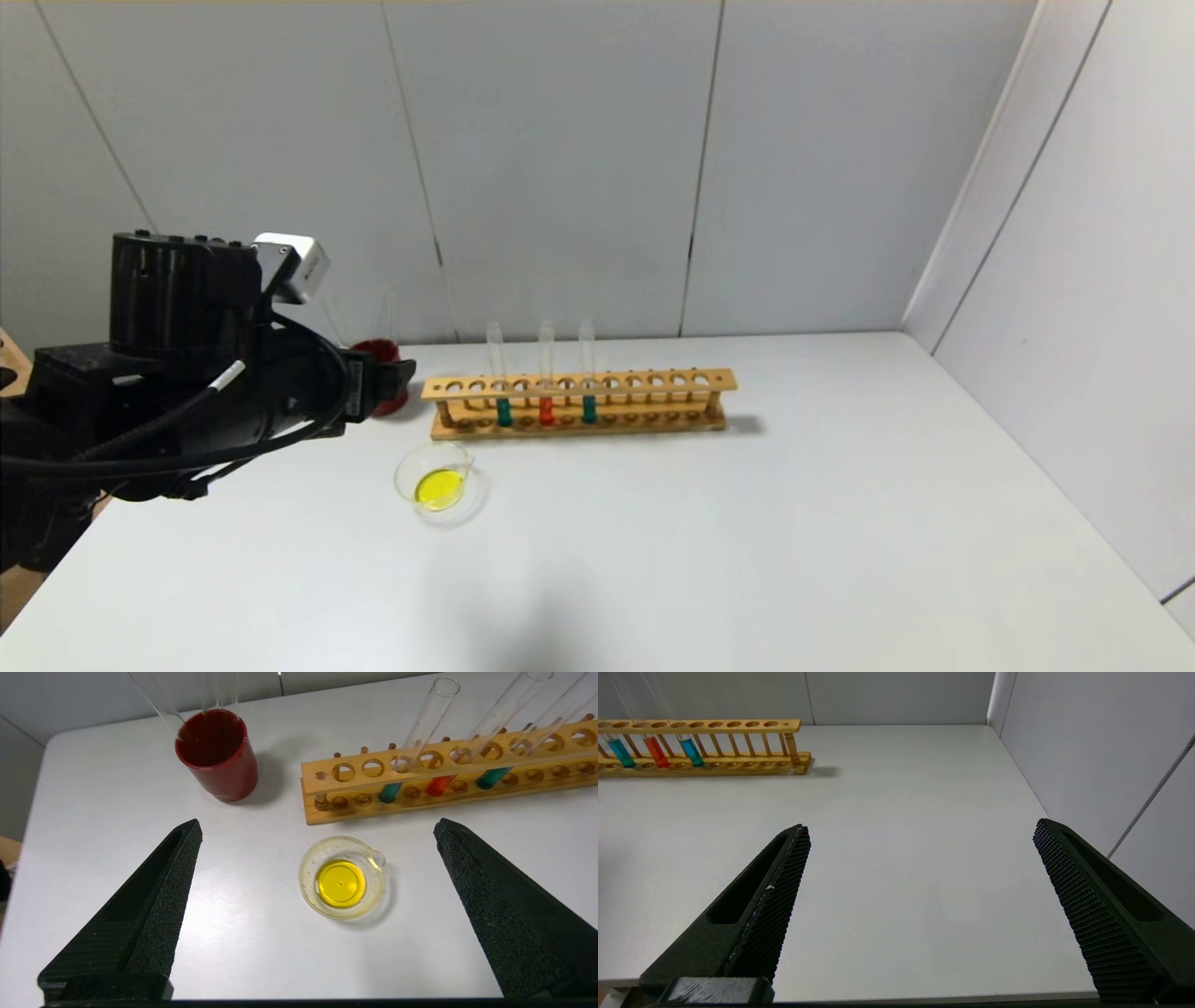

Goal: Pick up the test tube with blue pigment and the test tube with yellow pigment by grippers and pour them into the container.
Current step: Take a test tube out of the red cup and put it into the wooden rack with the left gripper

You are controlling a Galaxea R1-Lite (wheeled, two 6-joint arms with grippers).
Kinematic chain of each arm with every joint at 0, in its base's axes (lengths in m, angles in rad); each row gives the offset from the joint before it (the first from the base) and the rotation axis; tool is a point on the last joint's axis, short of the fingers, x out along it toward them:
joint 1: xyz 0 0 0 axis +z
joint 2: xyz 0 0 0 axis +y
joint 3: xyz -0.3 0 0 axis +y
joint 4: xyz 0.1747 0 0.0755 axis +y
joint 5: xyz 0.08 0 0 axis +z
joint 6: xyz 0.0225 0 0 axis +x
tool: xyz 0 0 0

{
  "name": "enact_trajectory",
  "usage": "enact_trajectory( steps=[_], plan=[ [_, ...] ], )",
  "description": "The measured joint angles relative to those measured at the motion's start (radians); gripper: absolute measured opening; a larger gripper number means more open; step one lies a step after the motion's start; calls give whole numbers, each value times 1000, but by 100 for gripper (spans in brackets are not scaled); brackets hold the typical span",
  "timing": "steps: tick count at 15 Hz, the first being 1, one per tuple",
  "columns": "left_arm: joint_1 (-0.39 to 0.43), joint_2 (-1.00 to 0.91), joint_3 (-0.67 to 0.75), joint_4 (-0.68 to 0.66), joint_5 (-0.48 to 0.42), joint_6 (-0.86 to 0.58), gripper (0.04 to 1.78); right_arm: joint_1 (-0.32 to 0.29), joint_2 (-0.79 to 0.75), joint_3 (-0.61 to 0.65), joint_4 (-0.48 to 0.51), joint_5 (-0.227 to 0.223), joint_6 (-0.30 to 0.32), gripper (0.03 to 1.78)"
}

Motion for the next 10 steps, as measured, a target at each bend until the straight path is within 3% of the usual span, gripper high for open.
enact_trajectory(
  steps=[5, 10],
  plan=[
    [-75, 61, 14, -17, 22, -137, 175, 0, 0, 0, 0, 0, 0, 175],
    [-97, 212, 5, -217, 20, -143, 175, 0, 0, 0, 0, 0, 0, 175]
  ],
)
